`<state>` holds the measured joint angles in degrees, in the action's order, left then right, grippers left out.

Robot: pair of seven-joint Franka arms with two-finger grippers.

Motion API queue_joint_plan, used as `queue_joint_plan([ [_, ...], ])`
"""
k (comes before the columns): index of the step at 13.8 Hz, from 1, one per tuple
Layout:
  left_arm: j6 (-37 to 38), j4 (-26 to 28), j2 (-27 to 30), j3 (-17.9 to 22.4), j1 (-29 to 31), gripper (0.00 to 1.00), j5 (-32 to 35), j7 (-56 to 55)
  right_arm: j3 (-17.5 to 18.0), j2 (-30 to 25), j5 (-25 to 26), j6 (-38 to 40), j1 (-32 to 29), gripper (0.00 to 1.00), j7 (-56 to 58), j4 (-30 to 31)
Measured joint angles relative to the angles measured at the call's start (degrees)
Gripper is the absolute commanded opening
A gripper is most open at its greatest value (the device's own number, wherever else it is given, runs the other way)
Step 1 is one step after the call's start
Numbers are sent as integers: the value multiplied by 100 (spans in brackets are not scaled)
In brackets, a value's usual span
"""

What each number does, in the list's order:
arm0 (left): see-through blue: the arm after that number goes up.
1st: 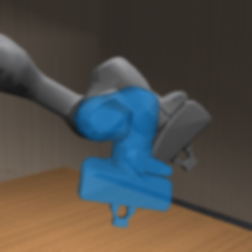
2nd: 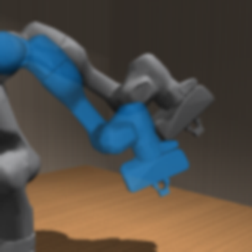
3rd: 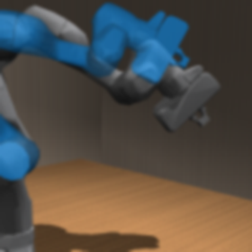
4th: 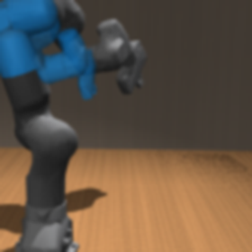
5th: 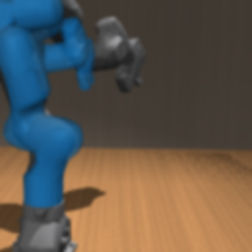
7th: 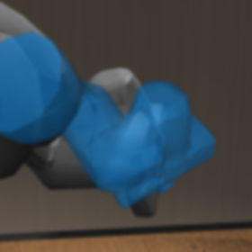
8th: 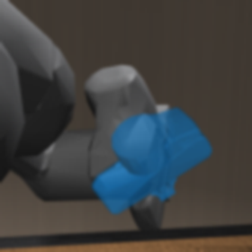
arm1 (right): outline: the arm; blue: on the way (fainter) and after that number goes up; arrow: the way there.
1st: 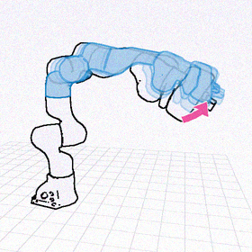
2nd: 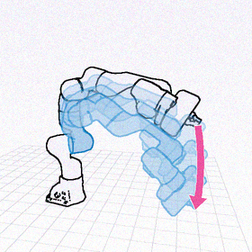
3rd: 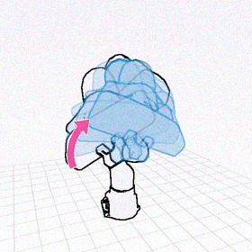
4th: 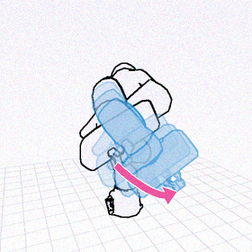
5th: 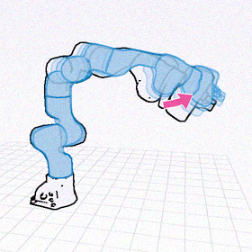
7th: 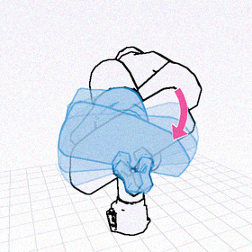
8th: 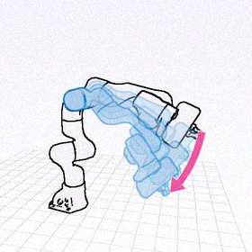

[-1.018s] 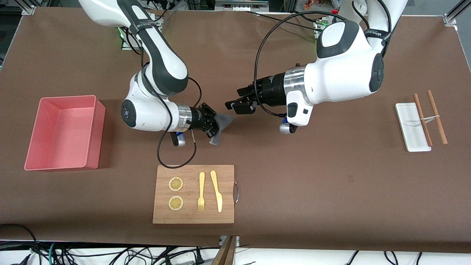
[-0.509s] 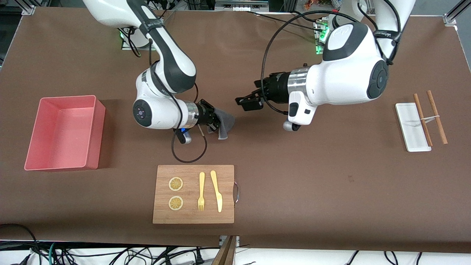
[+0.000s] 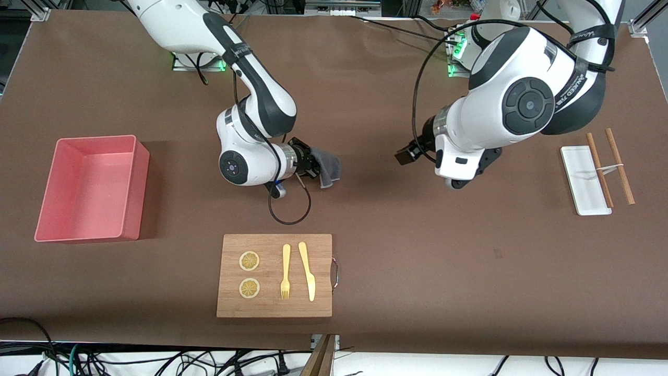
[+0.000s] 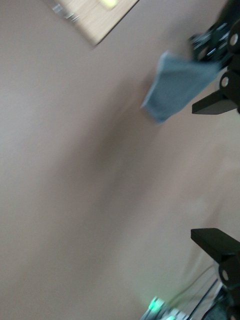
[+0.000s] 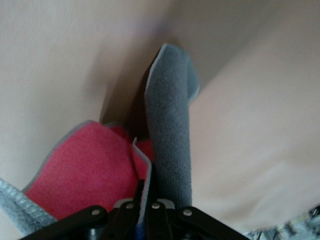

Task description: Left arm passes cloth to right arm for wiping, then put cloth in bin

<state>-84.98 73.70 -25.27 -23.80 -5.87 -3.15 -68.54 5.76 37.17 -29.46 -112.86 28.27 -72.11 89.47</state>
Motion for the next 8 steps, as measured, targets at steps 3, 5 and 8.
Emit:
queue_joint_plan([
  [3,57,24,-11,45,374,100,448,885,-41,43,1078,1,-185,0,373,172],
  [5,58,25,-10,59,842,100,460,1690,-164,45,1583,5,-422,0,903,349],
  [8,56,-16,32,59,1406,100,466,2508,-713,39,1720,118,-639,0,2278,576],
])
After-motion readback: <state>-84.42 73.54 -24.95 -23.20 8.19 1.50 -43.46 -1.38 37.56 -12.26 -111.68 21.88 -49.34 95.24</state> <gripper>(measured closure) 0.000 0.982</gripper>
